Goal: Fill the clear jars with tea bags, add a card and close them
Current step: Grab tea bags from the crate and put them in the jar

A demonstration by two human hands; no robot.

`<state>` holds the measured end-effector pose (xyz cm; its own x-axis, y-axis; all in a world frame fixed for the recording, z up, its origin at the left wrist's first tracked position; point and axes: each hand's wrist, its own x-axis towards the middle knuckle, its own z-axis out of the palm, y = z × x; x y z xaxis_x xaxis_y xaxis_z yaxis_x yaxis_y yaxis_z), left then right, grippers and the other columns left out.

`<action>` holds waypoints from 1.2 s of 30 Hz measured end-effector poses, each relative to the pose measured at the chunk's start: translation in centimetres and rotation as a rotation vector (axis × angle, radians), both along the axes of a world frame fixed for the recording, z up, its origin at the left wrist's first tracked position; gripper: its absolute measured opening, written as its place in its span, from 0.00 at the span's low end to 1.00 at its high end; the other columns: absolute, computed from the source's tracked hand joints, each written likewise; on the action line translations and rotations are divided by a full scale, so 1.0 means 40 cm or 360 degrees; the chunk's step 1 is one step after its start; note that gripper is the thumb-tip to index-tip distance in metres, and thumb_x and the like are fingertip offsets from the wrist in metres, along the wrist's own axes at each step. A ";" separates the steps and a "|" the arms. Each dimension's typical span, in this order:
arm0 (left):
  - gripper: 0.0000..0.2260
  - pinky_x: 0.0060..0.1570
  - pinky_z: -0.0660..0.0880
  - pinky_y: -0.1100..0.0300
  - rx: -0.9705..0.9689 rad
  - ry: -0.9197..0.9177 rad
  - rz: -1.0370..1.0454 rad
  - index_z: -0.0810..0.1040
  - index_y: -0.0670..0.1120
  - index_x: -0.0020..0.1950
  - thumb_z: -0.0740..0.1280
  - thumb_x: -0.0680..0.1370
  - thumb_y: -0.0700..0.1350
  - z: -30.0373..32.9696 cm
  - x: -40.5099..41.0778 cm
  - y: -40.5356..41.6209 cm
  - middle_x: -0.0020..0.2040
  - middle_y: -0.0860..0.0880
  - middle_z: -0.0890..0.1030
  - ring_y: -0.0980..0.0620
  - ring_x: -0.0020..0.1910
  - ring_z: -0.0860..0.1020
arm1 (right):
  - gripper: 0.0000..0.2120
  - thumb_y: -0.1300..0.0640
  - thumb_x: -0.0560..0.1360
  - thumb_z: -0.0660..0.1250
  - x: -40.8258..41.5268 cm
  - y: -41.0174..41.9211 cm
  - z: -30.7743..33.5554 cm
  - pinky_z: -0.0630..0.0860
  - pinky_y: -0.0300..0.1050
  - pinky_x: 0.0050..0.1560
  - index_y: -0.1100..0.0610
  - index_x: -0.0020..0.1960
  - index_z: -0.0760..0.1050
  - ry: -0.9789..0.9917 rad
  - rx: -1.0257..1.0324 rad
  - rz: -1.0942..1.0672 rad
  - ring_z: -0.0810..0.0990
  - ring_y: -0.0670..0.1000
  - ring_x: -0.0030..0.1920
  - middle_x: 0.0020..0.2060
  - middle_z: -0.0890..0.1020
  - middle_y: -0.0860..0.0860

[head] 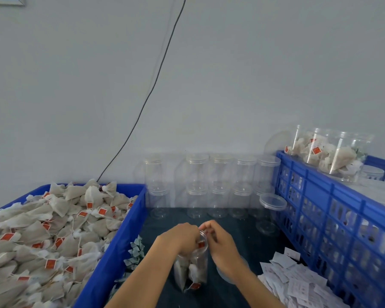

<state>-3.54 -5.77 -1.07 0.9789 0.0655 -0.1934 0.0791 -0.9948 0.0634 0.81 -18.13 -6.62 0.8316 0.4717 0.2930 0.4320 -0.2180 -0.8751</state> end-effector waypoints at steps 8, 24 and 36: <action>0.11 0.55 0.76 0.55 -0.0148 -0.0465 -0.0003 0.84 0.49 0.49 0.63 0.76 0.40 0.016 -0.040 0.000 0.50 0.50 0.83 0.50 0.49 0.80 | 0.12 0.64 0.80 0.57 -0.008 0.010 -0.013 0.76 0.52 0.50 0.57 0.45 0.78 0.0142 0.0067 -0.0018 0.79 0.55 0.47 0.44 0.81 0.55; 0.11 0.52 0.73 0.55 -0.0178 -0.0653 0.0093 0.74 0.46 0.61 0.56 0.82 0.43 -0.082 -0.061 -0.017 0.58 0.47 0.77 0.46 0.54 0.78 | 0.09 0.65 0.77 0.57 -0.020 0.019 -0.012 0.74 0.50 0.48 0.58 0.43 0.75 0.0040 -0.0143 -0.0077 0.78 0.54 0.45 0.42 0.80 0.53; 0.12 0.42 0.73 0.69 -0.0728 -0.1620 0.0649 0.77 0.44 0.50 0.62 0.76 0.29 -0.159 -0.142 0.058 0.48 0.54 0.74 0.57 0.44 0.75 | 0.17 0.65 0.78 0.58 -0.009 0.027 0.025 0.72 0.37 0.54 0.50 0.46 0.82 -0.0122 -0.0333 0.0064 0.76 0.45 0.54 0.51 0.79 0.47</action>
